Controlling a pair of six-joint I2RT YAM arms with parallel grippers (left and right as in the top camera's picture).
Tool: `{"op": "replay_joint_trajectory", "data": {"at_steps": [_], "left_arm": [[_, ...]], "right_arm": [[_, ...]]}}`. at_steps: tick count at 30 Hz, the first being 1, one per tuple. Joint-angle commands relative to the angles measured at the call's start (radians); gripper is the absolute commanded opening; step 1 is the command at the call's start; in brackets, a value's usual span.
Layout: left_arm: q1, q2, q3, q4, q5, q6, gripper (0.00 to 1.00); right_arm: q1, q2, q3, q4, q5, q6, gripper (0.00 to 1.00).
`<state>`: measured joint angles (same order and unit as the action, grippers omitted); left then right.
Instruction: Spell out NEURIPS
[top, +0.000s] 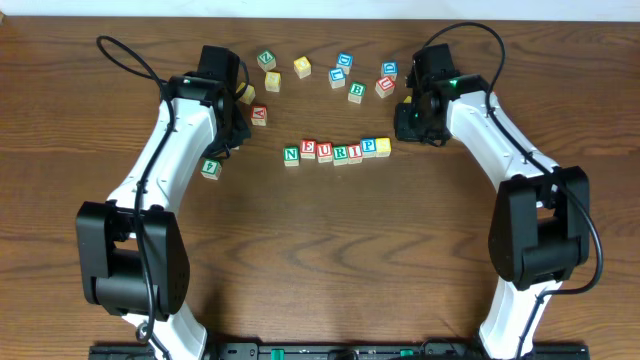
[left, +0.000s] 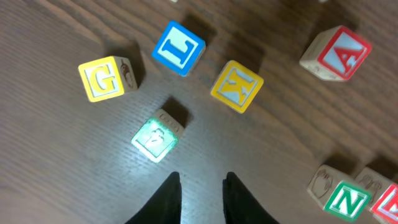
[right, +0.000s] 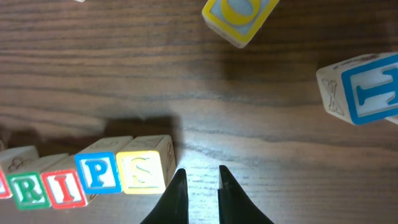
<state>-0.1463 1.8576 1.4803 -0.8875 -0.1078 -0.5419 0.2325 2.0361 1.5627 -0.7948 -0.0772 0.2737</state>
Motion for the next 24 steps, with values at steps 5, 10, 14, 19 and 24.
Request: {"op": "replay_joint_trajectory", "data": {"at_steps": [5,10,14,19,24], "left_arm": [[0.003,0.011,-0.077,0.088,0.033,-0.029,0.19],[0.001,0.011,-0.152,0.181,0.135,-0.029,0.19],[-0.017,0.011,-0.172,0.204,0.142,-0.029,0.19],[-0.052,0.011,-0.178,0.222,0.142,-0.029,0.19],[-0.091,0.012,-0.201,0.278,0.142,-0.037,0.19]], "right_arm": [[0.005,0.059,-0.006,0.022,0.014,0.010,0.10],[0.013,0.072,-0.006,0.025,0.013,0.010,0.10],[0.021,0.093,-0.006,0.032,-0.027,0.009,0.10],[0.030,0.104,-0.006,0.032,-0.031,0.005,0.10],[0.031,0.104,-0.006,0.032,-0.040,-0.008,0.09]]}}
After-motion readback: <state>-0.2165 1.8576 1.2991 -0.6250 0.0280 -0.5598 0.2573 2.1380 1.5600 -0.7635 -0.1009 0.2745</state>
